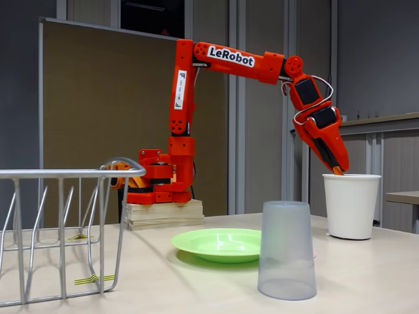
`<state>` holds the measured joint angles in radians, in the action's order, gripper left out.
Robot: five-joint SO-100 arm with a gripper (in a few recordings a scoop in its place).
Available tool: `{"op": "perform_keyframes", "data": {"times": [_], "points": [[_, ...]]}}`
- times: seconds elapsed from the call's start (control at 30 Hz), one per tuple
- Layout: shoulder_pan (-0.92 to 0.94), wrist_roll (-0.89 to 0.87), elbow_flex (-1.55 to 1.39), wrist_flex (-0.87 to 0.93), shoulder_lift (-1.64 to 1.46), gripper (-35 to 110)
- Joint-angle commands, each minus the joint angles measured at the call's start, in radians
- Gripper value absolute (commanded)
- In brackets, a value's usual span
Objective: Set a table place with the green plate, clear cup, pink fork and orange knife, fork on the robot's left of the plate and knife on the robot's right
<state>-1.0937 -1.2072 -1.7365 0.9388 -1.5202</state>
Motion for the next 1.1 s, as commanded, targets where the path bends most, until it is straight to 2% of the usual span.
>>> {"op": "perform_keyframes", "data": {"times": [0.0,0.43,0.63,1.07], "points": [[0.005,0.005,-0.008,-0.008,-0.014,8],[0.018,0.043,-0.038,-0.020,-0.017,0],[0.038,0.146,-0.017,-0.006,-0.029,0],[0.086,0.339,0.301,0.241,0.017,0]]}}
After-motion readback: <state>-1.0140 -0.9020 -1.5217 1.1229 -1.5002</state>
